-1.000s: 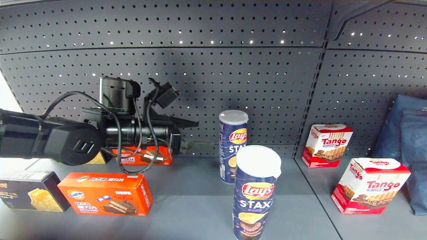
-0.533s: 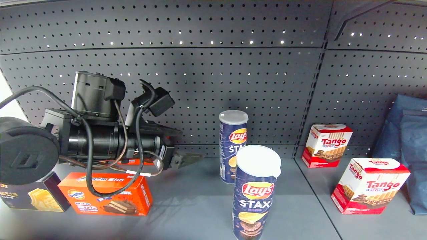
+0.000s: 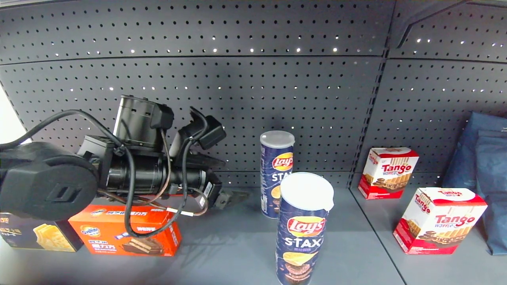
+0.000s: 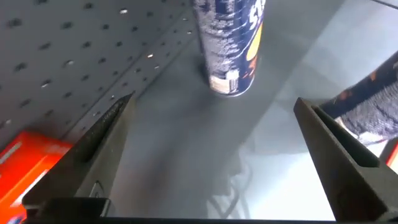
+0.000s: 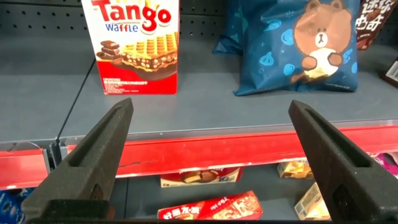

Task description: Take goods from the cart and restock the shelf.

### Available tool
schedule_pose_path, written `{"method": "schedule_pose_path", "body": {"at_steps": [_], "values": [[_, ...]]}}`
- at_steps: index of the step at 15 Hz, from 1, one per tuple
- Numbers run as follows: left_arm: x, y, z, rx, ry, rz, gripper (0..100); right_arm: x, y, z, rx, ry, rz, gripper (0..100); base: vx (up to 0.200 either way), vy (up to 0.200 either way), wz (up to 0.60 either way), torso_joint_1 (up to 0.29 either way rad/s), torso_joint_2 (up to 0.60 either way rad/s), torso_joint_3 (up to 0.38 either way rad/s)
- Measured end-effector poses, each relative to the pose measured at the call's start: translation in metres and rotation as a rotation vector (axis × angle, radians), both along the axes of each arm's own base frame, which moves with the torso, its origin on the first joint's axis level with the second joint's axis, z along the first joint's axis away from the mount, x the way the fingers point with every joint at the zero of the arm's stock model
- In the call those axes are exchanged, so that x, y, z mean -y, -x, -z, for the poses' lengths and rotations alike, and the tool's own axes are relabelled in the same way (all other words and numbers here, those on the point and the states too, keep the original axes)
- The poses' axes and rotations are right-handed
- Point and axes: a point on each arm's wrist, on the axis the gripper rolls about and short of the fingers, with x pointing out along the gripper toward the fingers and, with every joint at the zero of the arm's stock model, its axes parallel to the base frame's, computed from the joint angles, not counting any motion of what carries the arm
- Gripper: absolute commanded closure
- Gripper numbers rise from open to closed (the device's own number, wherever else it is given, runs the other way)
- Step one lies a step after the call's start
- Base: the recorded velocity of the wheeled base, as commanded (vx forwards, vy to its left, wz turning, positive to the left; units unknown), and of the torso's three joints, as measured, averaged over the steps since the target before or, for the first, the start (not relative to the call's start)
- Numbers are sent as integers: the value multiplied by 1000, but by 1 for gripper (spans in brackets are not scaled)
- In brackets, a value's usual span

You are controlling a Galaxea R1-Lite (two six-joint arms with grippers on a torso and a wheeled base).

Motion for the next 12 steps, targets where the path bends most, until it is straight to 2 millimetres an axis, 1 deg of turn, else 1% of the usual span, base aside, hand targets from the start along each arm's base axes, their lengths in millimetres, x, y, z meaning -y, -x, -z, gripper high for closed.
{"method": "schedule_pose_path", "body": {"at_steps": [3, 7, 12], "values": [[12, -10, 10, -23, -16, 16, 0, 0, 0, 0, 1, 0, 3, 0, 0, 0, 0, 0, 0, 0], [21, -20, 25, -56, -36, 21, 0, 0, 0, 0, 0, 0, 1, 0, 0, 0, 0, 0, 0, 0], [32, -38, 31, -45, -61, -11, 0, 0, 0, -1, 1, 0, 0, 0, 0, 0, 0, 0, 0, 0]]}}
